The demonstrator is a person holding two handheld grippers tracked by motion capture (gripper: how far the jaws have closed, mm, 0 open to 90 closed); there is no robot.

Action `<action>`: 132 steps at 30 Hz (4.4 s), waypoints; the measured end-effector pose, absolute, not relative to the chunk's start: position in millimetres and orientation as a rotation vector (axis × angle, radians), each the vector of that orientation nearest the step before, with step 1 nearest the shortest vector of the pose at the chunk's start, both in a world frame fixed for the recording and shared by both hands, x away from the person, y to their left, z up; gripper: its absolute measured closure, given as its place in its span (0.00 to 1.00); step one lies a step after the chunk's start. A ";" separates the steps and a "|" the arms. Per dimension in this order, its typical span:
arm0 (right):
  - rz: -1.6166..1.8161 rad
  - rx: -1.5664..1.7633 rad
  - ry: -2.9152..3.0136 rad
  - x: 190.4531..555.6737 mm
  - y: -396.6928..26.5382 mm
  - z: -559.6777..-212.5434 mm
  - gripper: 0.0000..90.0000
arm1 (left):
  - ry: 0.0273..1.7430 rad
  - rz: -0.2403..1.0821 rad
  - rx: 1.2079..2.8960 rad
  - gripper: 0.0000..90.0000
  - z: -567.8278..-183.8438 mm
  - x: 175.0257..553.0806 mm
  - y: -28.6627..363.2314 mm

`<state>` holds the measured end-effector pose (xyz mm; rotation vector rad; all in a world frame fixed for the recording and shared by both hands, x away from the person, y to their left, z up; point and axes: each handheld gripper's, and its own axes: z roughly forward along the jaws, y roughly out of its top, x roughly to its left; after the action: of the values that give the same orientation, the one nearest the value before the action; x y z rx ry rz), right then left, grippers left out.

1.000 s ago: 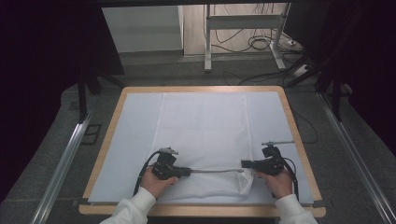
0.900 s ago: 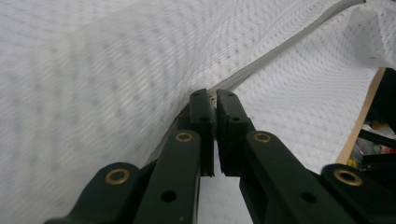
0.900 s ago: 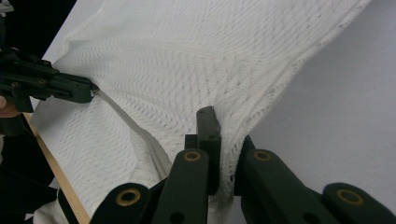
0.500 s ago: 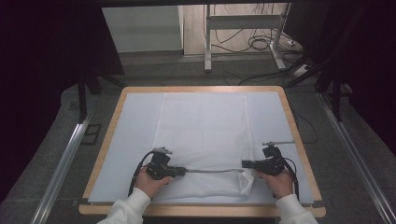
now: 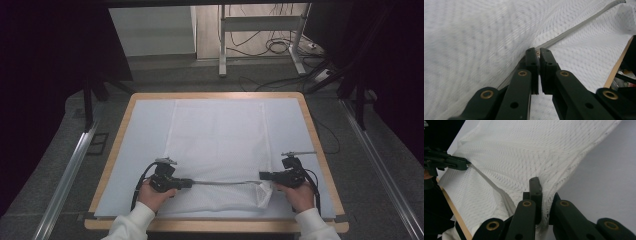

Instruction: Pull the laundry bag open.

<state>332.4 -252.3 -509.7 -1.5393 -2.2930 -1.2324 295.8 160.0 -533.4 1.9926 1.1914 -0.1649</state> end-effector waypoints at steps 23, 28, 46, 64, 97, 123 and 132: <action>-1.230 -1.535 -2.294 332.1 -252.2 -510.7 0.98 | 1.239 -0.153 1.968 0.97 -534.4 289.7 191.0; -1.228 -1.536 -2.297 332.2 -252.3 -510.9 0.98 | 1.245 -0.150 1.961 0.97 -532.3 290.0 196.3; -1.231 -1.528 -2.295 332.3 -253.1 -511.4 0.98 | 1.280 -0.137 1.937 0.97 -531.6 288.1 213.4; -1.231 -1.532 -2.295 331.9 -254.1 -511.9 0.98 | 1.310 -0.104 1.884 0.97 -528.8 280.4 243.7; -1.238 -1.530 -2.321 330.4 -259.3 -514.0 0.98 | 1.343 -0.022 1.913 0.96 -532.8 279.4 262.3; -1.505 -1.636 -2.562 308.8 -322.4 -494.5 0.32 | 1.205 0.381 1.900 0.33 -513.0 302.6 242.3; -1.503 -1.626 -2.609 310.5 -322.4 -500.6 0.31 | 1.233 0.374 1.901 0.33 -519.4 306.3 249.7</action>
<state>310.5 -322.4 -500.6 -1.6265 -2.6087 -1.5026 306.3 249.7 -519.4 1.9014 1.2328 0.3744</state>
